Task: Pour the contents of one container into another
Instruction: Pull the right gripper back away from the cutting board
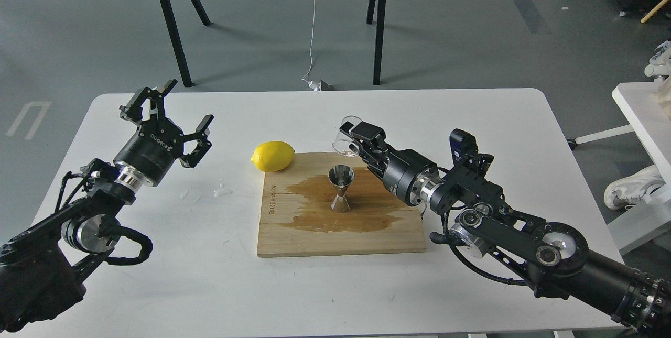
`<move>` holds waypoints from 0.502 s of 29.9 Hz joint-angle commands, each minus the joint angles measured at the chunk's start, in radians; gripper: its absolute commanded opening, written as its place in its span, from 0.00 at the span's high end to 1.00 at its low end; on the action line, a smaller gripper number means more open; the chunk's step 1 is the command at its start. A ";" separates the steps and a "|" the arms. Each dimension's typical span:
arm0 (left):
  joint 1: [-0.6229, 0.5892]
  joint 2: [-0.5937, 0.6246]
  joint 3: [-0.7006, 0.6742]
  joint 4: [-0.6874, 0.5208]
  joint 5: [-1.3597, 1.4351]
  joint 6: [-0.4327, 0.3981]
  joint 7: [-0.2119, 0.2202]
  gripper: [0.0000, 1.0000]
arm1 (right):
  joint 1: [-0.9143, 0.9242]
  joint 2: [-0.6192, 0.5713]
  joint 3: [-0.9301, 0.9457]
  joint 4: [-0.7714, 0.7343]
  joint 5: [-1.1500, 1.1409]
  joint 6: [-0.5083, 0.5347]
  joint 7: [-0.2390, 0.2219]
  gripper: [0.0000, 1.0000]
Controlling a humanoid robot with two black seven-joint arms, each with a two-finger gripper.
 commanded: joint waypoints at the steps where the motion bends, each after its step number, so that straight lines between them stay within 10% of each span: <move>1: 0.000 0.000 0.000 0.000 0.000 0.000 0.000 0.06 | -0.035 0.002 0.092 0.004 0.103 0.010 0.004 0.57; 15: 0.002 0.000 0.002 0.000 0.002 0.000 0.000 0.06 | -0.307 0.017 0.548 -0.011 0.690 0.194 0.050 0.57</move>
